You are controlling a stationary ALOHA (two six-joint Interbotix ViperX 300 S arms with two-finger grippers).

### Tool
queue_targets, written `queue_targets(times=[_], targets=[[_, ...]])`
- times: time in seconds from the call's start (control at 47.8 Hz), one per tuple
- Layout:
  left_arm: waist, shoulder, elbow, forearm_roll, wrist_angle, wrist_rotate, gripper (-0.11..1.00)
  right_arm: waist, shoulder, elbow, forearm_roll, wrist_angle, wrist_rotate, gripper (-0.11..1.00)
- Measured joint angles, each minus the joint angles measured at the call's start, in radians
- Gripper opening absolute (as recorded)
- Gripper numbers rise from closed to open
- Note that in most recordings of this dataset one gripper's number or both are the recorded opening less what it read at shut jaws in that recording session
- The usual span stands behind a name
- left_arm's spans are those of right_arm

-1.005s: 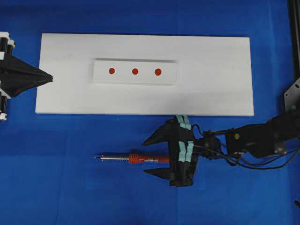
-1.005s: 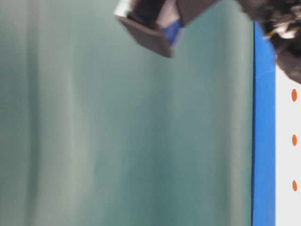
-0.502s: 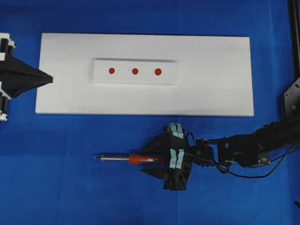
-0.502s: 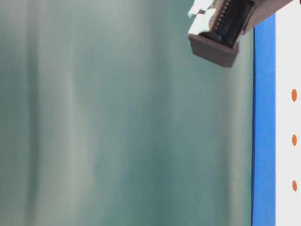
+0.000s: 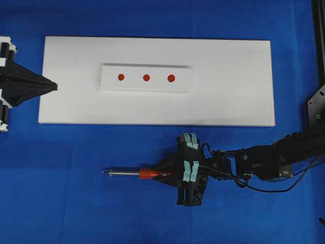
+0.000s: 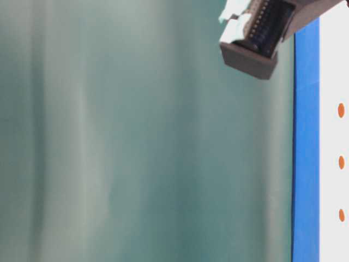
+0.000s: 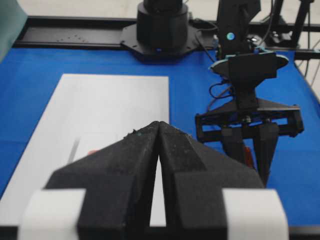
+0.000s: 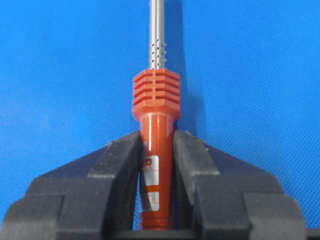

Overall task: Touch the tip of the soldering iron to the mark.
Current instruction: 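Lift the iron and carry it over the strip with red dots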

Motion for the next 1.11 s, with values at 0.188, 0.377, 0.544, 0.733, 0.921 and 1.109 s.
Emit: queue_targets(times=[0.188, 0.377, 0.544, 0.733, 0.921, 1.109], targets=[[0.000, 0.000, 0.000, 0.002, 0.000, 0.000, 0.00, -0.006, -0.075, 0.017, 0.002, 0.040, -0.018, 0.06], [0.000, -0.002, 0.002, 0.000, 0.000, 0.000, 0.00, -0.034, -0.268, 0.031, 0.002, 0.181, -0.115, 0.06], [0.000, -0.005, 0.000, 0.000, -0.002, 0.000, 0.00, -0.037, -0.407, 0.032, 0.002, 0.321, -0.184, 0.06], [0.000, -0.008, 0.000, 0.000, -0.003, 0.000, 0.00, -0.049, -0.480, 0.032, 0.000, 0.383, -0.204, 0.06], [0.000, -0.008, 0.000, 0.000, -0.003, 0.000, 0.00, -0.078, -0.480, 0.032, -0.021, 0.393, -0.218, 0.06], [0.000, -0.008, 0.006, 0.002, -0.003, 0.000, 0.00, -0.173, -0.482, 0.032, -0.054, 0.460, -0.270, 0.06]])
